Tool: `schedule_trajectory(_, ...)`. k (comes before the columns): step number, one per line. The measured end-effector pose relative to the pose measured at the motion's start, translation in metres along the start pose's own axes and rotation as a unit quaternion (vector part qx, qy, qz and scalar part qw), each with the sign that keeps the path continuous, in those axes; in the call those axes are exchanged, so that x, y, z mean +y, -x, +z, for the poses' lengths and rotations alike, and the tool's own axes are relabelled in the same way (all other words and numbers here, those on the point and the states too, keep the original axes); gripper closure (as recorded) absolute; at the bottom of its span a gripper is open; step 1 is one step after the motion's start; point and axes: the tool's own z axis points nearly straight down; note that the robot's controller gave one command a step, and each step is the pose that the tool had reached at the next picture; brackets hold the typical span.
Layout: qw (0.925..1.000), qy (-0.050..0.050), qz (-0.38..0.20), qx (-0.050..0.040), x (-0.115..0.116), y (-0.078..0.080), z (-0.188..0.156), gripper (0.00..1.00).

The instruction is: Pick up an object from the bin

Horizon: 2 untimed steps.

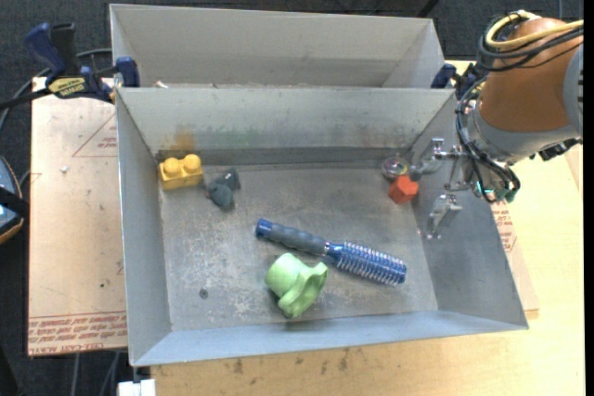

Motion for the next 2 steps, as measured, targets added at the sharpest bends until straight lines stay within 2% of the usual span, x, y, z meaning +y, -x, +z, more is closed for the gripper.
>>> schedule_trajectory(1,0.9980,0.002,-0.063,0.0023,0.076,-0.071,0.065,0.00)
schedule_trajectory(2,0.9999,0.001,-0.016,-0.0041,0.139,-0.076,0.090,0.00)
